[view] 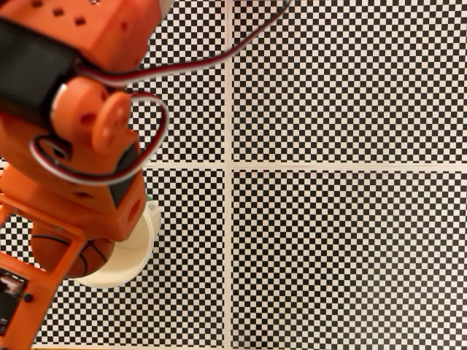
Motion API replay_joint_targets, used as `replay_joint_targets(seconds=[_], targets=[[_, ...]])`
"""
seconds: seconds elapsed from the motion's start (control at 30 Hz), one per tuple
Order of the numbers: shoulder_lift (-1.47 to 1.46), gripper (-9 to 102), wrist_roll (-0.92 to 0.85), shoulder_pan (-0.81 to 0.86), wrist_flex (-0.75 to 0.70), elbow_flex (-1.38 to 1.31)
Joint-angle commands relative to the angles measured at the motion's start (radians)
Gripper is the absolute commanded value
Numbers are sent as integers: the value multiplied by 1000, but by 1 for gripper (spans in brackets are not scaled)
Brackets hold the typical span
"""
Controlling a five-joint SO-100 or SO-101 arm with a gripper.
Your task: Grasp basketball and place into cup.
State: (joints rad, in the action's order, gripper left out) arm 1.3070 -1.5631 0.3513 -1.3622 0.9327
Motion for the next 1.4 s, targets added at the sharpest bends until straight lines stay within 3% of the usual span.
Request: replay_joint_targets(seconds=[0.0, 0.97, 1.37], targets=[[-3, 24, 2, -11, 2, -74], [-57, 26, 23, -40, 0, -137], [-69, 36, 12, -46, 11, -150]])
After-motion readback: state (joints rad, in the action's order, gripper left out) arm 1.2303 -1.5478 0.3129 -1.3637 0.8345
